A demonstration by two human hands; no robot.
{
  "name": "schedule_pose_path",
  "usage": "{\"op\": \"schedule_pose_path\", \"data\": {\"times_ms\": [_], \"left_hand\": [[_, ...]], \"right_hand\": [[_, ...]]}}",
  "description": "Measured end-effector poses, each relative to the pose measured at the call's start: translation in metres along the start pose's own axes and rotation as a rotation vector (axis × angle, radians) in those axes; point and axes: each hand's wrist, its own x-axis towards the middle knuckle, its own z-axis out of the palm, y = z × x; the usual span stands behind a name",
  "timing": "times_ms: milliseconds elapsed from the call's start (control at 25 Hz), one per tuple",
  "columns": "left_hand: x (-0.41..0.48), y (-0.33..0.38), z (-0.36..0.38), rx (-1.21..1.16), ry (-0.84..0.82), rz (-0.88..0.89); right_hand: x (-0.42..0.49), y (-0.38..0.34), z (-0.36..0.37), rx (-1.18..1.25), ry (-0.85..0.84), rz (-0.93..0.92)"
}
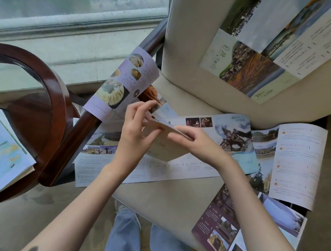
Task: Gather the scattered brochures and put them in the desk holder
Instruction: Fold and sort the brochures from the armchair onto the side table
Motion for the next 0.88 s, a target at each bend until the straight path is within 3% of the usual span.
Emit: {"op": "schedule_pose_path", "data": {"times_ms": [160,320,600,680,800,840,880], "left_hand": [[0.004,0.002,-0.005,0.056,0.049,-0.013],[0.002,0.002,-0.026,-0.266,-0.077,-0.340],[-0.010,-0.009,-0.103,-0.361,-0.126,-0.396],[-0.014,-0.006,-0.126,-0.398,-0.047,-0.415],[-0.025,0.000,-0.163,-0.321,0.294,-0.345],[-0.027,0.003,-0.175,-0.218,0.416,-0.278],[-0.029,0.006,-0.185,-0.089,0.503,-0.190]], "right_hand": [[-0.002,-0.017,-0.003,-0.170,0.147,-0.096],[-0.009,-0.048,-0.024,-0.066,0.093,-0.138],[0.008,-0.116,-0.031,-0.037,0.304,-0.331],[0.023,-0.134,-0.013,0.012,0.514,-0.379],[0.039,-0.159,0.040,-0.103,0.859,-0.320],[0.042,-0.168,0.064,-0.112,0.808,-0.283],[0.044,-0.177,0.091,-0.060,0.641,-0.240]]}}
